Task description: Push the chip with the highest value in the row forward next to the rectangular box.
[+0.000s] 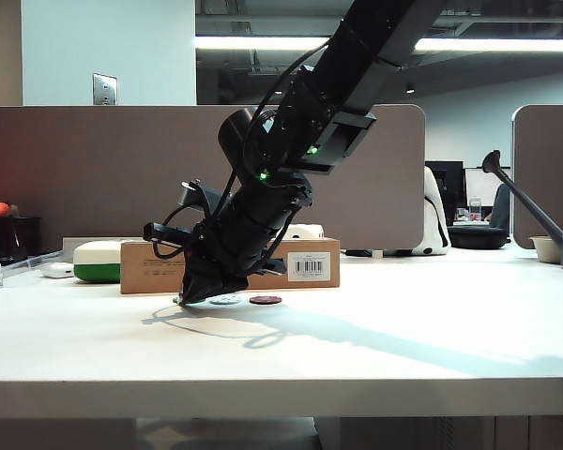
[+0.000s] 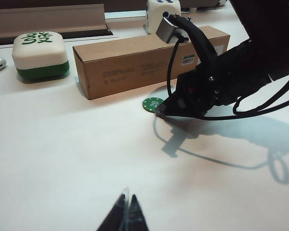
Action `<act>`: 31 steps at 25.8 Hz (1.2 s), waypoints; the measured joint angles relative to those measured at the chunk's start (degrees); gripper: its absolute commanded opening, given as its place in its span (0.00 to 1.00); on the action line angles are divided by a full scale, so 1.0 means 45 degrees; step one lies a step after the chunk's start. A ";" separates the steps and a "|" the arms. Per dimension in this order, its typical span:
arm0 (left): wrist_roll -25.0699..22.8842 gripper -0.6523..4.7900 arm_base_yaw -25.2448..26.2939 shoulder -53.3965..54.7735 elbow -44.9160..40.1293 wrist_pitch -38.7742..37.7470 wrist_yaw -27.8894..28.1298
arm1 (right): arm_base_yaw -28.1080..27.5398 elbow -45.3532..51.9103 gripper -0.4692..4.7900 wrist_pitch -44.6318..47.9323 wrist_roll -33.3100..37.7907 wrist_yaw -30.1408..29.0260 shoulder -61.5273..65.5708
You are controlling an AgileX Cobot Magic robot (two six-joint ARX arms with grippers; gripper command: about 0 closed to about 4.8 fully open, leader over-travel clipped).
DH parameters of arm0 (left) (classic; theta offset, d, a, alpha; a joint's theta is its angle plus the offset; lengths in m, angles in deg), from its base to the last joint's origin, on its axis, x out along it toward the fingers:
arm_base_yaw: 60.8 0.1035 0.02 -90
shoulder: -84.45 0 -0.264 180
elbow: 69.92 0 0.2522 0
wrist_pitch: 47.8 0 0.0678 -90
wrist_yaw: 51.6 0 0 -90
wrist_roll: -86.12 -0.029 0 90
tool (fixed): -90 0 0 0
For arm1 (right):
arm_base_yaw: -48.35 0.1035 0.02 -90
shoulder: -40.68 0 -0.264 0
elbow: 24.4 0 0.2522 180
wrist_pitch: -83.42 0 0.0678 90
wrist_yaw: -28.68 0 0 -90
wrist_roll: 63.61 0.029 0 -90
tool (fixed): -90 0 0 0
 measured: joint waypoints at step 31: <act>0.0000 0.11 0.0000 0.0005 -0.0005 0.0000 0.0000 | 0.0000 -0.0996 0.07 0.0121 0.0223 0.1506 0.0602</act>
